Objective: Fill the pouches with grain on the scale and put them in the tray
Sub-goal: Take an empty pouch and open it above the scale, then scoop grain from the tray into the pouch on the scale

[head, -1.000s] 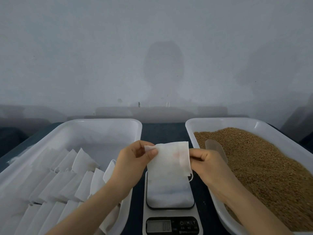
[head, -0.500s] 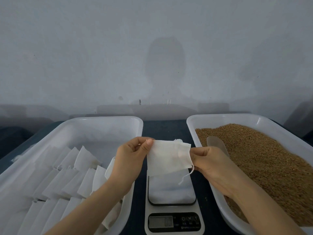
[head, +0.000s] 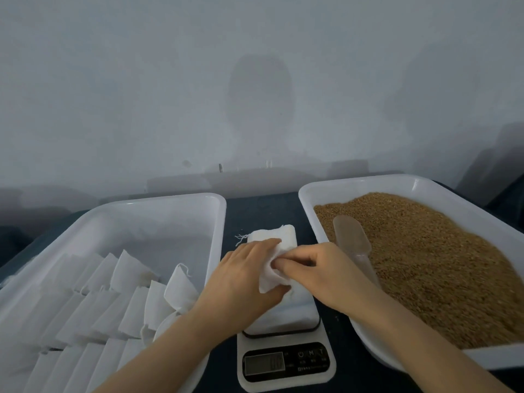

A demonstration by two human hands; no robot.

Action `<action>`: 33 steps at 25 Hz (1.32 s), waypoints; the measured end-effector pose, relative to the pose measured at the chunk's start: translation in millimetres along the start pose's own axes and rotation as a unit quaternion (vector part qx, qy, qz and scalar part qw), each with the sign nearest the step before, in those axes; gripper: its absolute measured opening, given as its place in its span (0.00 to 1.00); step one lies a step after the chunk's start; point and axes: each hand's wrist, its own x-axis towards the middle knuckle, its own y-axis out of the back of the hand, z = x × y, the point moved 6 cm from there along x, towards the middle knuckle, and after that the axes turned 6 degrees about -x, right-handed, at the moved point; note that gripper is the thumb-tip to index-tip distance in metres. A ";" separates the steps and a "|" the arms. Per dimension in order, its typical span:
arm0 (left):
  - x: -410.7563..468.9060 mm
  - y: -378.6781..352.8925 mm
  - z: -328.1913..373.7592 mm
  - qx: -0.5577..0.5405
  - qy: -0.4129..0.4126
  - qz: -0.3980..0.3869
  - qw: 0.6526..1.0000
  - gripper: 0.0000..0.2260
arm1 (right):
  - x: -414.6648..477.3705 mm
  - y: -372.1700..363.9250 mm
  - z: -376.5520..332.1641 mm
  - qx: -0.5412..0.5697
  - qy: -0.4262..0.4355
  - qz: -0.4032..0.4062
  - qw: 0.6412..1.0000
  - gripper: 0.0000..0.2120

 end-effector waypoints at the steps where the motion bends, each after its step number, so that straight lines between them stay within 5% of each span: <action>1: -0.2 0.5 -3.4 -0.023 0.014 -0.002 1.000 0.30 | -0.1 0.2 -1.7 0.005 0.007 0.004 1.000 0.08; 9: 1.6 -7.1 -11.3 -0.096 0.132 -0.114 0.980 0.23 | 0.2 4.3 -4.1 -0.033 0.044 0.037 0.998 0.09; 12: 1.3 -7.7 -13.8 -0.106 0.168 -0.126 0.972 0.24 | 8.0 36.6 7.8 -0.090 -0.008 0.074 0.993 0.08; 14: 2.2 -8.6 -14.4 -0.108 0.176 -0.133 0.969 0.25 | 21.5 67.6 33.8 -0.229 -0.106 0.084 0.964 0.11; 17: 2.3 -8.7 -15.4 -0.113 0.185 -0.138 0.966 0.23 | 26.8 78.2 76.5 -0.402 -0.269 0.003 0.875 0.13; 22: 1.5 -8.5 -14.3 -0.122 0.198 -0.141 0.962 0.21 | 25.2 67.2 104.5 -0.485 -0.292 -0.022 0.824 0.13; 29: 0.1 -9.9 -14.5 -0.131 0.209 -0.150 0.957 0.21 | 20.2 87.5 100.0 -0.421 -0.312 0.056 0.850 0.16; 33: 0.4 -10.7 -15.4 -0.132 0.208 -0.151 0.957 0.22 | 15.8 93.1 91.3 -0.461 -0.276 0.115 0.835 0.12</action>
